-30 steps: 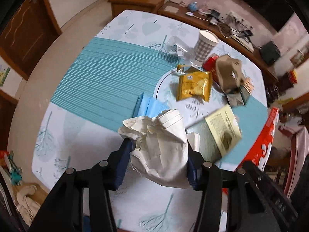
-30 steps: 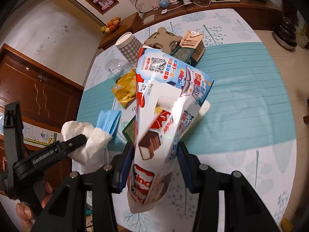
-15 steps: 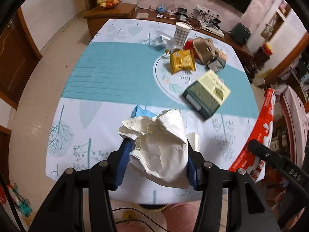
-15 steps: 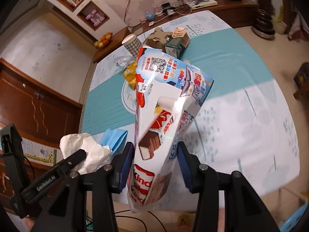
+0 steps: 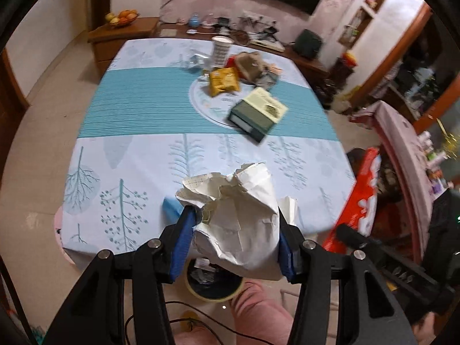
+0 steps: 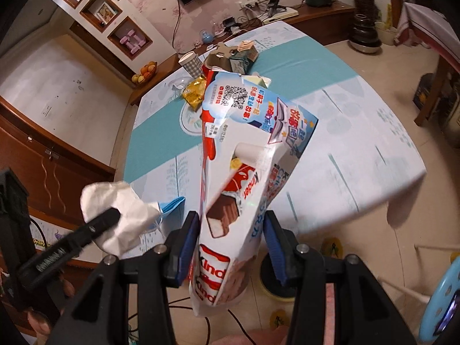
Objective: Collect trash
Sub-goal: 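Carry the Kinder box and white tissue down over the black trash bin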
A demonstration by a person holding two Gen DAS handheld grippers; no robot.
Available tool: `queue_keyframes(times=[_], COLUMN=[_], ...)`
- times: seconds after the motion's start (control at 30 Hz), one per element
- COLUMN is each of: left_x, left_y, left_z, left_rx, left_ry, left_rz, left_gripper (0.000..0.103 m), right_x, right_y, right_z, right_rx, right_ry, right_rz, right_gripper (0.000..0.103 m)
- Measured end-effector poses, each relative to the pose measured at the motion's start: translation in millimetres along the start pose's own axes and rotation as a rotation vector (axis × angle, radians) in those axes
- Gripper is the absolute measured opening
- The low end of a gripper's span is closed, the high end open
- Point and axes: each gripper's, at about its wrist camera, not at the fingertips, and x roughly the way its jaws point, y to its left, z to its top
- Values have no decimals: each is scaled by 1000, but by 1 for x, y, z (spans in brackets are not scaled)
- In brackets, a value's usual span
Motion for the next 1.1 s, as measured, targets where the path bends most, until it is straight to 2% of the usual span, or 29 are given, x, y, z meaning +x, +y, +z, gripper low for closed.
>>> queue_keyframes(times=[0.2,0.37,0.53,0.73,1.1], left_x=[-13,-6,13,61,191], left_y=[-11,-23,-34,-42,-31], left_z=[-34,-66,-97,-135,-196], left_rx=[53,96,138,178,244], left_ry=[42,106,168,251,312], left_rz=[-77,-84,-77,-48,54], left_gripper=[50,50,50,50,50], right_x=[-16,-16,-3,40,155], right_y=[-5,-14,-28,-61,-144], right_z=[-54,-93,-119,-149,-199], right_rx=[42,65,93,162,286], right_ry=[15,90,159,255,378], right_rz=[-29,-50,-75,-87,-135], right_gripper=[46,46,46,46,46])
